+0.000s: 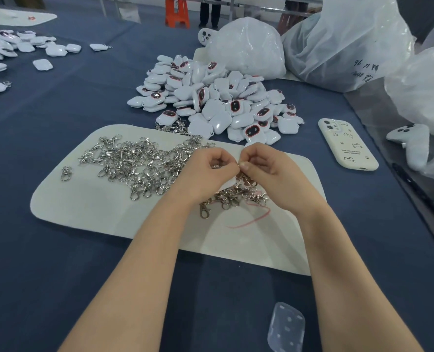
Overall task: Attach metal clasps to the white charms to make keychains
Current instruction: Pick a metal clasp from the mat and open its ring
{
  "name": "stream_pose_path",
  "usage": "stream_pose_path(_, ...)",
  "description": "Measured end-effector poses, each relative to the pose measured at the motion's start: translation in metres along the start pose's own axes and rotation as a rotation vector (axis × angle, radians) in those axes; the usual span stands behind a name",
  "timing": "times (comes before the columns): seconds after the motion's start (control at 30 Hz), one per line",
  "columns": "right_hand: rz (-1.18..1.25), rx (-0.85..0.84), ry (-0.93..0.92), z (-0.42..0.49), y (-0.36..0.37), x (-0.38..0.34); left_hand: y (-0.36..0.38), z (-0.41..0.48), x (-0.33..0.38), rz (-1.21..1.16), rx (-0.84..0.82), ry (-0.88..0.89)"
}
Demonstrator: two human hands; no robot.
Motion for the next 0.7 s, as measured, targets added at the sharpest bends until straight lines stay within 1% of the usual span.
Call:
stream_pose_path(0.13, 0.069, -0.008, 0.014, 0.000, -0.003, 0.002, 0.002, -0.001, 0.000, -0.013, -0.020, -0.004)
stream_pose_path(0.33, -0.023, 0.007, 0.058, -0.001, -0.009, 0.010, 0.007, -0.001, 0.002, 0.102, -0.122, 0.020)
stream_pose_path(0.53, -0.013, 0.007, 0.065, 0.000, -0.010, 0.010, 0.003, -0.001, 0.002, 0.214, -0.173, 0.008)
stream_pose_path(0.6, -0.010, 0.006, 0.069, 0.000, -0.011, 0.009, 0.001, 0.000, 0.002, 0.196, -0.159, 0.010)
stream_pose_path(0.7, -0.017, 0.004, 0.081, 0.000, -0.010, 0.010, 0.000, 0.002, 0.002, 0.115, -0.097, 0.012)
Point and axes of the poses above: each hand's wrist, its own z-axis towards the middle knuckle, its own y-axis out of the palm, x = y × z, the point moved 3 cm from there along z, towards the middle knuckle, and after that the axes turned 15 degrees about -z, right-handed, at the moved point
